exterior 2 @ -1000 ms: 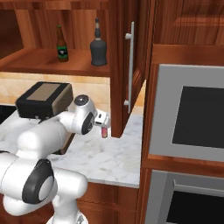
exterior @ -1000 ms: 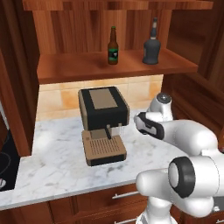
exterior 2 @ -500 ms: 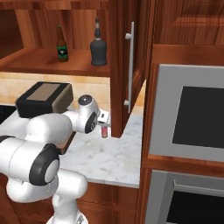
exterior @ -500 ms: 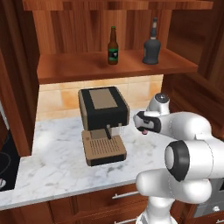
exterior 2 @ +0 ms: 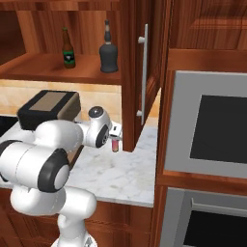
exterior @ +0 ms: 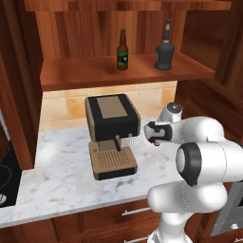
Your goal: Sort all alcoholic drinks to one cabinet, and non-alcoholic drinks to the other.
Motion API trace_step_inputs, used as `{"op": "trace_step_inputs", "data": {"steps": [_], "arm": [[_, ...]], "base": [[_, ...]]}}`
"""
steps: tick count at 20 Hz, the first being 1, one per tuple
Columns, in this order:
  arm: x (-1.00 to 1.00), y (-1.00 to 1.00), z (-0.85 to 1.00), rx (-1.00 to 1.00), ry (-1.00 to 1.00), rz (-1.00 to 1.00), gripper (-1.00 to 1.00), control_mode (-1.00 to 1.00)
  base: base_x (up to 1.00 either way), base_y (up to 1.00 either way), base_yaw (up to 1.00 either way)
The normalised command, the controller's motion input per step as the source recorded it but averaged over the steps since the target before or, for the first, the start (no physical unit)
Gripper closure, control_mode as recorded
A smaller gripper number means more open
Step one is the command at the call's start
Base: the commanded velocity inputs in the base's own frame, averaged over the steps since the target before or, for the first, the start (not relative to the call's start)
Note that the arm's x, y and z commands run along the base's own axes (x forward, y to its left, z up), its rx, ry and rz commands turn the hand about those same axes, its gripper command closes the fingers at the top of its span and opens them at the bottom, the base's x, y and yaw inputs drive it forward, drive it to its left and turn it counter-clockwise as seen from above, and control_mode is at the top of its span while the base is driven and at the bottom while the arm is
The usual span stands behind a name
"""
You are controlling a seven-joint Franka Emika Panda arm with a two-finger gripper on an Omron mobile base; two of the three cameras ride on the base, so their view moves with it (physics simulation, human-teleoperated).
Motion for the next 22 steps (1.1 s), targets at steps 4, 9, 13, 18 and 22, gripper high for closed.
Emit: {"op": "trace_step_inputs", "data": {"steps": [4, 9, 13, 18, 22], "arm": [[0.12, 0.0, -0.02, 0.0, -0.03, 0.0, -1.0, -1.0], [0.05, -0.01, -0.01, 0.0, -0.05, 0.0, -1.0, -1.0], [0.0, -0.01, -0.03, 0.0, -0.06, 0.0, -1.0, -1.0], [0.02, -0.01, -0.01, 0.0, -0.06, 0.0, -1.0, -1.0], [0.09, 0.0, 0.0, 0.0, -0.04, 0.0, -1.0, -1.0]], "base": [[0.0, 0.0, 0.0], [0.0, 0.0, 0.0], [0.0, 0.0, 0.0], [0.0, 0.0, 0.0], [0.0, 0.0, 0.0]]}}
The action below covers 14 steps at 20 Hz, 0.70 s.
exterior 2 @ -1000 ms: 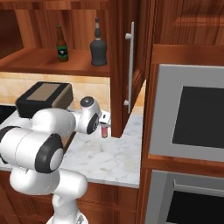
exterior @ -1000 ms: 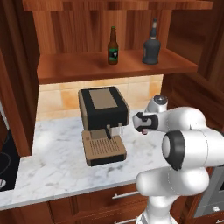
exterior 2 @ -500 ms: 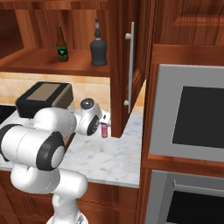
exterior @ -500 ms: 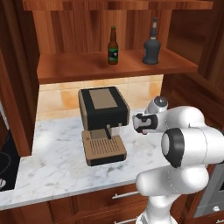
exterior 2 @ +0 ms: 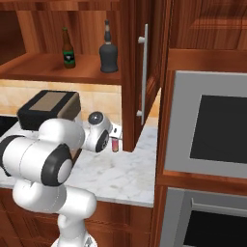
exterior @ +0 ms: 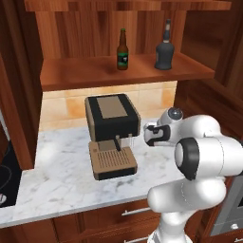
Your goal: Sort all alcoholic drinks to one cabinet, and non-alcoholic drinks to the other.
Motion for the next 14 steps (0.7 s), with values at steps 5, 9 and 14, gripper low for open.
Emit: {"op": "trace_step_inputs", "data": {"steps": [5, 9, 14], "arm": [[0.11, -0.06, 0.0, 0.0, -0.01, -0.01, -1.0, -1.0], [0.1, -0.08, -0.02, 0.0, 0.0, -0.02, -1.0, -1.0], [0.12, -0.07, -0.03, 0.0, 0.0, -0.01, -1.0, -1.0]], "base": [[0.0, 0.0, 0.0], [0.0, 0.0, 0.0], [0.0, 0.0, 0.0]]}}
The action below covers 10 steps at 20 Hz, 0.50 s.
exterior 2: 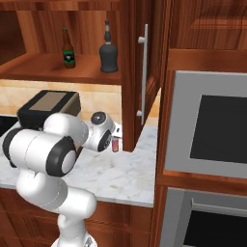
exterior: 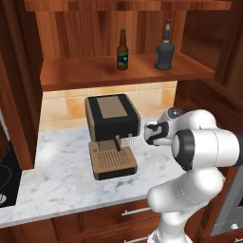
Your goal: Sort all alcoholic drinks to one cabinet, and non-alcoholic drinks to the other.
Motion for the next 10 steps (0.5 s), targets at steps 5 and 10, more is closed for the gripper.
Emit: {"op": "trace_step_inputs", "data": {"steps": [5, 10], "arm": [[0.19, 0.0, -0.06, 0.0, 0.0, 0.0, -1.0, -1.0], [0.21, 0.0, -0.14, 0.0, 0.0, 0.0, -1.0, -1.0]], "base": [[0.0, 0.0, 0.0], [0.0, 0.0, 0.0]]}}
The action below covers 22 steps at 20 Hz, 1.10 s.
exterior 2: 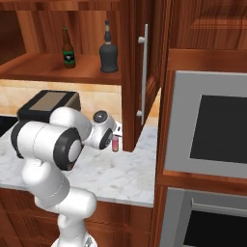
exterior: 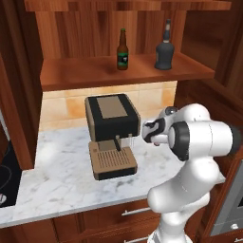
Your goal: Sort all alcoholic drinks to one cabinet, and non-alcoholic drinks to the other.
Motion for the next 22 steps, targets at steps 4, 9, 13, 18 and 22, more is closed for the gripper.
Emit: {"op": "trace_step_inputs", "data": {"steps": [4, 9, 13, 18, 22], "arm": [[0.16, -0.01, -0.2, 0.0, 0.0, 0.0, 1.0, -1.0], [0.07, 0.0, -0.11, 0.0, 0.0, 0.0, 1.0, -1.0], [0.0, -0.14, 0.0, 0.0, -0.02, 0.0, 1.0, -1.0], [-0.24, -0.25, 0.34, 0.01, -0.13, 0.0, 1.0, -1.0], [-0.58, -0.04, 0.91, 0.01, -0.21, 0.0, 1.0, -1.0]], "base": [[0.0, 0.0, 0.0], [0.0, 0.0, 0.0], [0.0, 0.0, 0.0], [0.0, 0.0, 0.0], [0.0, 0.0, 0.0]]}}
